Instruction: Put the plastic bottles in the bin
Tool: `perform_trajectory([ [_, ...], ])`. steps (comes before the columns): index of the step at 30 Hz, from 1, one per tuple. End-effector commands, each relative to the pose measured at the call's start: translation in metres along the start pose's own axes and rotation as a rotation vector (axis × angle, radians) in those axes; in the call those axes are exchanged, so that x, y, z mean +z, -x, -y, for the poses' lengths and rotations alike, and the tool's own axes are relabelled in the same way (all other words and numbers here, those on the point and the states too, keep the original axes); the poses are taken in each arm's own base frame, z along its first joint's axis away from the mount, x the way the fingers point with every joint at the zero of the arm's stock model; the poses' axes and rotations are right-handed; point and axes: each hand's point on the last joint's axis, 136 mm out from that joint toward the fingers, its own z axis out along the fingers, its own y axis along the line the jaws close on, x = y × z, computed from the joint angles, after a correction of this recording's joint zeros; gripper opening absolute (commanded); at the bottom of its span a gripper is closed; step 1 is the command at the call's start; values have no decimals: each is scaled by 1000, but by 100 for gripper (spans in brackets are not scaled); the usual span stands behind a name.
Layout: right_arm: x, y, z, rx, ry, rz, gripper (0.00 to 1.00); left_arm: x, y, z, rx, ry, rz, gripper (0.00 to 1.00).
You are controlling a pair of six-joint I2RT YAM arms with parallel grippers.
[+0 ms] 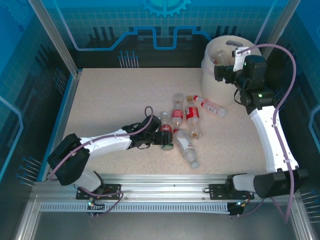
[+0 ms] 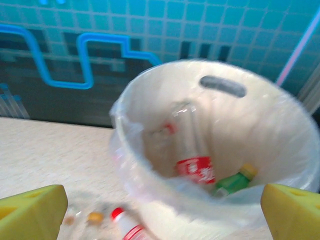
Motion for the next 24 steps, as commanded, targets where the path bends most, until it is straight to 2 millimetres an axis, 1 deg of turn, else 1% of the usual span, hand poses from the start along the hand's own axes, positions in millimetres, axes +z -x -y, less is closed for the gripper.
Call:
perform_trajectory([
  [1, -24, -14, -32, 86, 167, -27, 100, 6, 6, 10, -55, -14, 12, 85],
  [3, -33, -24, -36, 102, 186, -43, 100, 11, 5, 10, -75, -13, 7, 81],
  [8, -46, -47, -49, 129, 241, -93, 100, 24, 0, 11, -95, -16, -27, 80],
  [10, -47, -58, -52, 133, 246, -118, 100, 30, -4, 12, -95, -29, -46, 81],
  [14, -44, -84, -55, 151, 245, -173, 100, 40, -13, 4, -108, -10, -68, 80],
  [18, -44, -103, -61, 181, 270, -212, 100, 40, -12, -2, -97, 19, -56, 73],
  [24, -41, -126, -74, 221, 312, -265, 100, 32, -5, -2, -61, 30, -29, 62],
])
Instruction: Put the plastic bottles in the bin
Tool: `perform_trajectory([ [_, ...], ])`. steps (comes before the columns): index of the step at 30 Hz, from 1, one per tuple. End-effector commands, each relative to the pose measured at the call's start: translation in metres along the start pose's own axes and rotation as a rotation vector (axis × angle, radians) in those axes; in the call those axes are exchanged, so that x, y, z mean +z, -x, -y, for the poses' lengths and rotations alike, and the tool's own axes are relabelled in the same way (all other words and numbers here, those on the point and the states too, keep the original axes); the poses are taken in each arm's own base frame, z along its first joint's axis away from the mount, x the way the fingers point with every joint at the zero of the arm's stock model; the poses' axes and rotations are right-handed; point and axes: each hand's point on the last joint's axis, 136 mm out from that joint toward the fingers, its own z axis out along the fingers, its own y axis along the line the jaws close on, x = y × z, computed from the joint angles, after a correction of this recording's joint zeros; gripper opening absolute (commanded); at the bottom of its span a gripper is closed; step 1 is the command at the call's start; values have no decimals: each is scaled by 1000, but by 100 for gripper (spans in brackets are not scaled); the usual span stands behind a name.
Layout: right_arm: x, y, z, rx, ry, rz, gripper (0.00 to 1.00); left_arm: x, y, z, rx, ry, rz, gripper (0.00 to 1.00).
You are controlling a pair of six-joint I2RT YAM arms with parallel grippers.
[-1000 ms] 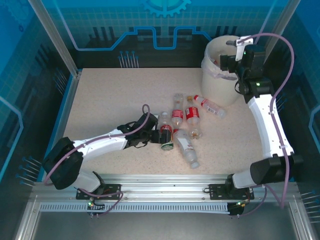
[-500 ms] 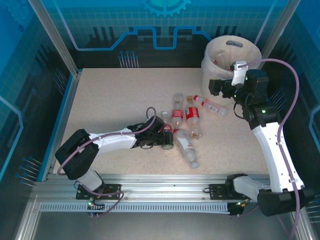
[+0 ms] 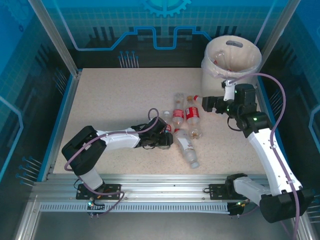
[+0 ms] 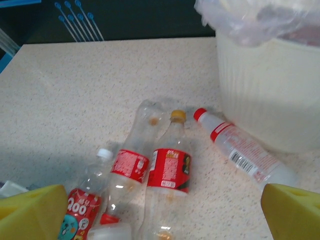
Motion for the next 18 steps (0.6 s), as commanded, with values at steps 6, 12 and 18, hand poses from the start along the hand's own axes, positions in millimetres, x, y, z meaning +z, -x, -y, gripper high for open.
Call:
perform_trajectory([
  [6, 5, -12, -39, 94, 192, -32, 99, -28, 22, 0, 113, 39, 92, 59],
  [12, 19, -20, -79, 99, 351, -87, 99, -71, 59, 0, 214, 46, 258, 58],
  [18, 32, -26, -116, 135, 506, -127, 96, -115, 77, 26, 372, -93, 441, 49],
])
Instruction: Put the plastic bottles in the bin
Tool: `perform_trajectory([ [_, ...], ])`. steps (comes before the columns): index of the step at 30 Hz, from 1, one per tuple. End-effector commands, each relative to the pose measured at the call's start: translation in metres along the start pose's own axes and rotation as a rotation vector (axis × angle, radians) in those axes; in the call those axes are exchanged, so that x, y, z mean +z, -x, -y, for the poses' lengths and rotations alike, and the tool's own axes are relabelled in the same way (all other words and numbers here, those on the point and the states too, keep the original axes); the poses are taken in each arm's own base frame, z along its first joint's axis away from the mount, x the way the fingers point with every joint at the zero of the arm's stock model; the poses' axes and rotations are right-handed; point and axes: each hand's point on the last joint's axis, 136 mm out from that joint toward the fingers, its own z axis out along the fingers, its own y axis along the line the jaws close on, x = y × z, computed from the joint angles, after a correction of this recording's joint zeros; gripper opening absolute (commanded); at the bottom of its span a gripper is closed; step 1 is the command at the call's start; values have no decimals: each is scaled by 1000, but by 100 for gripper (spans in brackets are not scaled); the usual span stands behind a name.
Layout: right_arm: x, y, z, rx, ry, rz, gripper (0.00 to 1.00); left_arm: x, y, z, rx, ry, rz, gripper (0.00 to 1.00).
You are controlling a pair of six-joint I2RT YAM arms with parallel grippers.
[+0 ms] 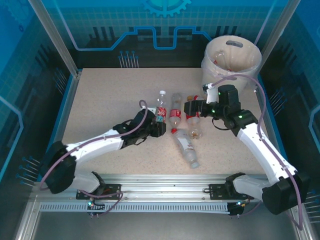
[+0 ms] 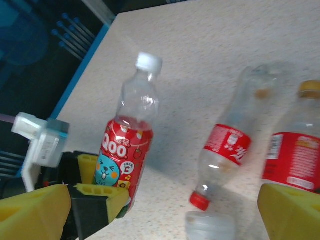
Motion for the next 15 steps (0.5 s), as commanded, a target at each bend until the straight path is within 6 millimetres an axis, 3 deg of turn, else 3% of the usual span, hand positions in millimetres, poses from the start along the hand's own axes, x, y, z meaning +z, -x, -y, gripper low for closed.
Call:
perform_trajectory([
  [1, 12, 2, -26, 46, 160, -2, 96, -15, 17, 6, 108, -63, 108, 49],
  [6, 33, -1, -49, 84, 334, -51, 93, -24, 19, 17, 101, -173, 150, 48],
  [15, 81, -8, -53, 109, 383, -118, 92, -27, 22, 36, 116, -281, 167, 49],
])
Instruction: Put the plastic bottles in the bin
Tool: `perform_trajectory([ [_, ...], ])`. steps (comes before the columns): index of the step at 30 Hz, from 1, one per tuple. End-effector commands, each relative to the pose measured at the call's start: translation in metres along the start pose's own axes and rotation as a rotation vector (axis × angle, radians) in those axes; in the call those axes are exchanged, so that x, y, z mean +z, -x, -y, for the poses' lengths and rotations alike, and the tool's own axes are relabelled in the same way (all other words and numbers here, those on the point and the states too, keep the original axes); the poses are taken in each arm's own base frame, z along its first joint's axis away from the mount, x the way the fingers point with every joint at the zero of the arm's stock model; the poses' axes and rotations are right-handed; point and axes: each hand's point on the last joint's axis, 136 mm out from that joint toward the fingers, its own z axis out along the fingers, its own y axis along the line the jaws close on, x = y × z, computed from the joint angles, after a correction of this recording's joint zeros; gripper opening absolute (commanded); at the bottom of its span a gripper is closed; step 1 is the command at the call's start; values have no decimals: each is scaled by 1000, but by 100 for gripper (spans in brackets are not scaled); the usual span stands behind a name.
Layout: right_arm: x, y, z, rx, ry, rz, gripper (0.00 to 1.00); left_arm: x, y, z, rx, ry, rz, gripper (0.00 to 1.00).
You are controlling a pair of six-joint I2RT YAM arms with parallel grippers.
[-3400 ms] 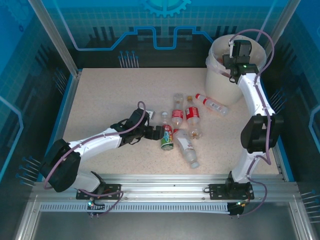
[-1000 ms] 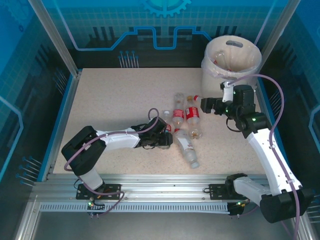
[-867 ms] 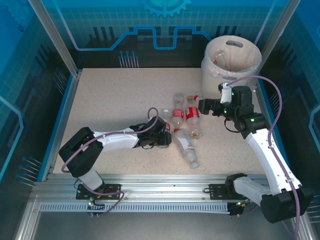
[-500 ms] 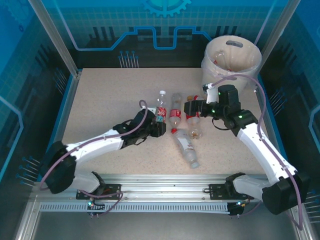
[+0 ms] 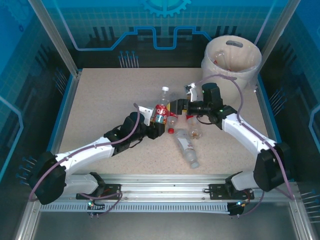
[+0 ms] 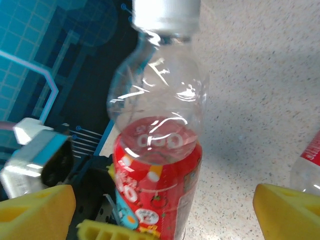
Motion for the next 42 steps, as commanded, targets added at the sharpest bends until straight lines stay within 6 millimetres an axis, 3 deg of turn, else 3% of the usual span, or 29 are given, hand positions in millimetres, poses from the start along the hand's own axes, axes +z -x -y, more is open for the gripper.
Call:
perform_trajectory([
  [1, 15, 12, -11, -17, 69, 6, 92, -2, 14, 17, 40, -86, 44, 49],
  [12, 39, 19, -8, -1, 136, -3, 81, 11, 9, 21, 49, -112, 10, 50],
  [15, 39, 18, -6, -8, 116, -11, 66, 13, 9, 19, 48, -97, 8, 50],
  [22, 34, 20, -3, -38, 74, 2, 55, 14, 6, 17, 39, -95, 3, 53],
  [27, 31, 25, -5, -66, 53, 16, 52, 12, 7, 16, 31, -90, 14, 66],
  [30, 28, 29, -4, -85, 35, 33, 51, 10, 9, 15, 20, -87, 30, 83],
  [32, 24, 35, -4, -103, 21, 50, 50, 9, 7, 14, 12, -89, 33, 91],
  [36, 4, 61, -12, -177, -34, 112, 49, 6, 0, 9, -4, -77, 30, 97],
  [42, -58, 125, -23, -439, -315, 301, 47, 9, -15, 3, -61, -75, 3, 97],
])
